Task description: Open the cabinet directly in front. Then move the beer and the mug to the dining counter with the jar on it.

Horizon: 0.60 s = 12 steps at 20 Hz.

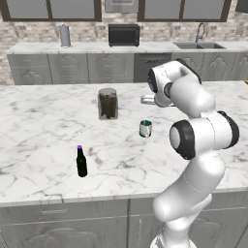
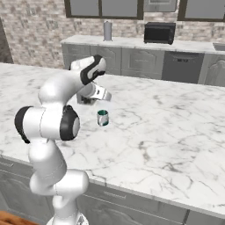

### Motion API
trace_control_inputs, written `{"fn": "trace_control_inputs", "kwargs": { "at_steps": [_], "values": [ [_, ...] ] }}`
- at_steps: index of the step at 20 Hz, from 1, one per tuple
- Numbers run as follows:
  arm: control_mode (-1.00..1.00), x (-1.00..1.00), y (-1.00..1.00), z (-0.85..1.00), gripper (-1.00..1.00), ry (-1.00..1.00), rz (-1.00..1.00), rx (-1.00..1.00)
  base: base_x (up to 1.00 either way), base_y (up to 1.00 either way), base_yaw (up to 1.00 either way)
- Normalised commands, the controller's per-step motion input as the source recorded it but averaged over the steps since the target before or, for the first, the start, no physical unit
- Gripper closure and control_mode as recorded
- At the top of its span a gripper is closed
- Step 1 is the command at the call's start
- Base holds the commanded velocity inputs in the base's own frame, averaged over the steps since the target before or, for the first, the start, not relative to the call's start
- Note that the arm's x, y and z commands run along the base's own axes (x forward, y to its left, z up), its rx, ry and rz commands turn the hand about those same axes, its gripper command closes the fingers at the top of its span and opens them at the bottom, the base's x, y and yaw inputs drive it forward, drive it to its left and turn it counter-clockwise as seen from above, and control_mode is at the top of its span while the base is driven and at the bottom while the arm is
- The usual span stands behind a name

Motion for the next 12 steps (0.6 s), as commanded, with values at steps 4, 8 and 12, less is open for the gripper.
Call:
{"fn": "trace_control_inputs", "kwargs": {
  "at_steps": [4, 8, 12],
  "values": [
    [-1.0, -1.0, -0.11, 0.21, -1.0, -0.1, 0.0, 0.0, 0.0, 0.0, 0.0],
    [-1.0, -1.0, -0.26, 0.0, -1.0, -0.27, 0.0, 0.0, 0.0, 0.0, 0.0],
    [-1.0, -1.0, -0.67, 0.0, -1.0, -0.4, 0.0, 0.02, 0.0, 0.0, 0.0]
  ]
}}
